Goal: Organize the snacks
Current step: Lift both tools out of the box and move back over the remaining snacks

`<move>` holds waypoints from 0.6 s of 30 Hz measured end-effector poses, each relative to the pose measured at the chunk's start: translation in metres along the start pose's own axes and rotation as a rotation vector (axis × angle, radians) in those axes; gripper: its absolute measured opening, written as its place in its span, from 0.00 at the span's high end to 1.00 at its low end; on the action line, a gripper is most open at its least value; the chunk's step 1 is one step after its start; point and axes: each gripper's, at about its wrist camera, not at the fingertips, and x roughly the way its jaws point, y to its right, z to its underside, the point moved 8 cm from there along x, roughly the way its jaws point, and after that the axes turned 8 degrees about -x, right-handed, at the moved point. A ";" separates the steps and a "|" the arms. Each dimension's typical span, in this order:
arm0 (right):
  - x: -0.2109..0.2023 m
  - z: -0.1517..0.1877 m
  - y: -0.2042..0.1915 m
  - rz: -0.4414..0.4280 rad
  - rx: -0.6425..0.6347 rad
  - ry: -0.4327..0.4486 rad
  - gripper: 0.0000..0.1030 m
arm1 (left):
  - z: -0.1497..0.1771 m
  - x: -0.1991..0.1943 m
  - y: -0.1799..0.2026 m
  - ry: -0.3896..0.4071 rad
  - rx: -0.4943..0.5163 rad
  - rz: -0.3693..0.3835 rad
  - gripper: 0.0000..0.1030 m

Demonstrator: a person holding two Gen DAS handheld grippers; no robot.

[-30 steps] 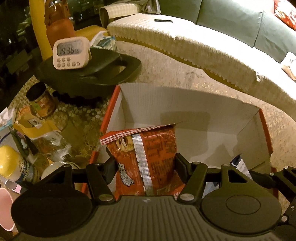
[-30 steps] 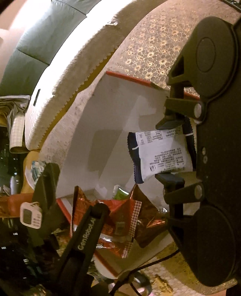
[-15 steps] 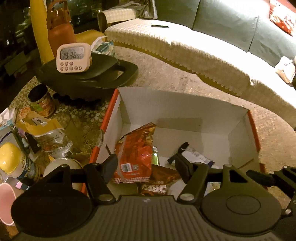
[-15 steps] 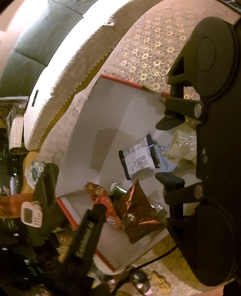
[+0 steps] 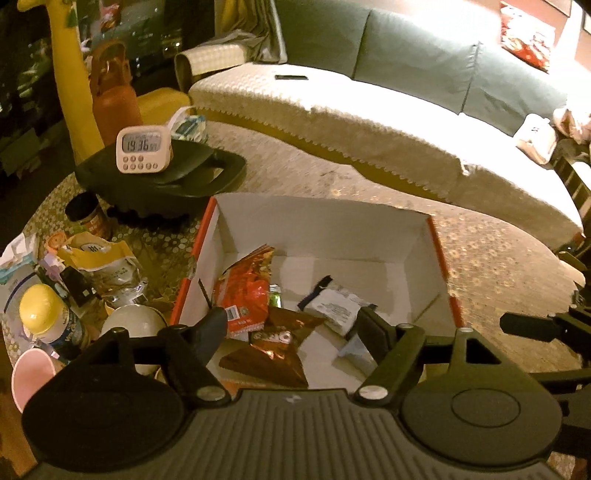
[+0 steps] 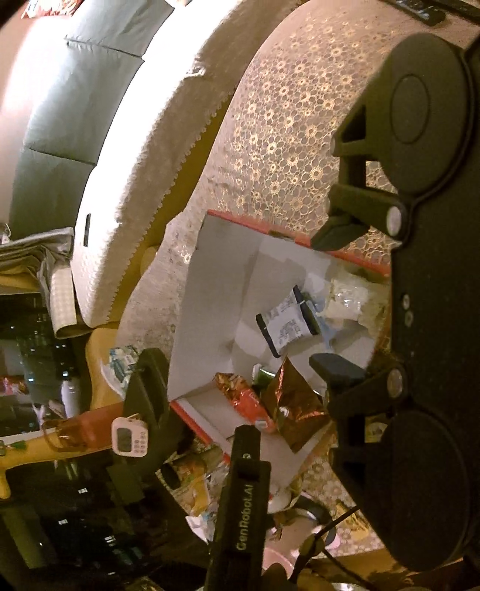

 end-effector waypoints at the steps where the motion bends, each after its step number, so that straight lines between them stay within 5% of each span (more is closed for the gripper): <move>1: -0.006 0.001 0.000 0.002 0.002 0.006 0.39 | 0.002 -0.005 0.002 0.005 0.006 0.005 0.25; 5: -0.027 0.005 0.002 -0.001 0.030 0.038 0.25 | 0.009 -0.024 0.008 0.023 0.027 0.024 0.23; 18: -0.078 0.034 -0.001 -0.021 0.057 0.088 0.06 | 0.049 -0.074 0.024 0.079 0.109 0.091 0.19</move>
